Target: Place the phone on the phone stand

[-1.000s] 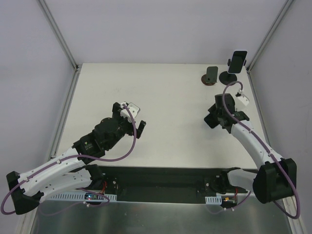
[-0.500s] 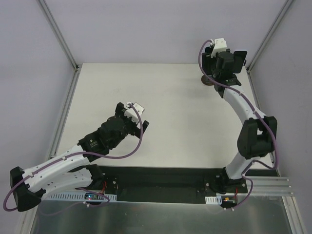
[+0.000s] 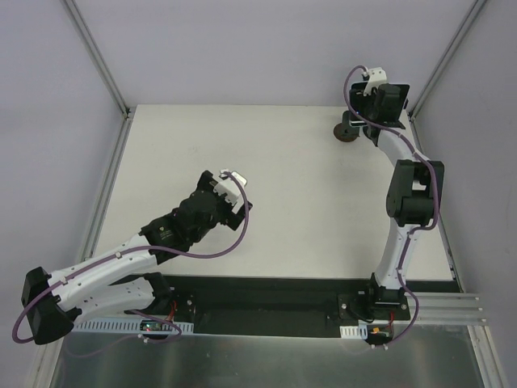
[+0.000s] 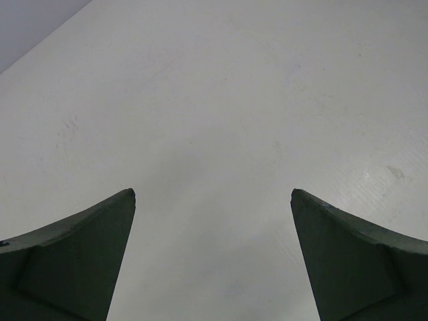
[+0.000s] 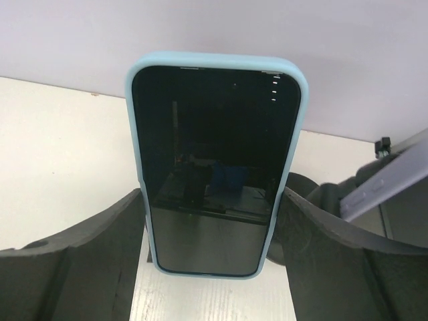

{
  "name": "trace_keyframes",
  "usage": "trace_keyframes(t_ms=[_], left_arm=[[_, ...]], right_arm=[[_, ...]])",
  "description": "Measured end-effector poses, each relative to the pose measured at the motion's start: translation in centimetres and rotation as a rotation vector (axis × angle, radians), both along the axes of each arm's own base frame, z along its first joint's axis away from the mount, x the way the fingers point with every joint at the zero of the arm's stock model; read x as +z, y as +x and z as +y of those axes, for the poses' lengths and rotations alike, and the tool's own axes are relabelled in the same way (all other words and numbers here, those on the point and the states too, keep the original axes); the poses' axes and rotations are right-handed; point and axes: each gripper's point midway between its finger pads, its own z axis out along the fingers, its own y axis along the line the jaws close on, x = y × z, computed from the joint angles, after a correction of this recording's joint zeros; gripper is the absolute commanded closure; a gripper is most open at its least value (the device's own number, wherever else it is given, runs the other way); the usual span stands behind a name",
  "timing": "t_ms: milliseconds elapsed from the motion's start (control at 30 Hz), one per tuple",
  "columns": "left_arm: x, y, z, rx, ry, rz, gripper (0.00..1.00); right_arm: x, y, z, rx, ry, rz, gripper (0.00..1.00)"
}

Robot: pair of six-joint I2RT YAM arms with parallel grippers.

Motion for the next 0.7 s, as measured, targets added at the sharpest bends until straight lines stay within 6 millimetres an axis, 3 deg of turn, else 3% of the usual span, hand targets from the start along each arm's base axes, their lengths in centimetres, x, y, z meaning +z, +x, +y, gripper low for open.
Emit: trace_keyframes(t_ms=[167, 700], left_arm=[[0.0, 0.0, -0.1, 0.0, 0.001, 0.0, 0.01], [0.2, 0.1, -0.2, 0.0, -0.01, -0.008, 0.01]], right_arm=[[-0.2, 0.8, 0.8, 0.016, 0.057, -0.012, 1.0], [-4.4, 1.5, 1.1, -0.015, 0.128, 0.058, 0.92]])
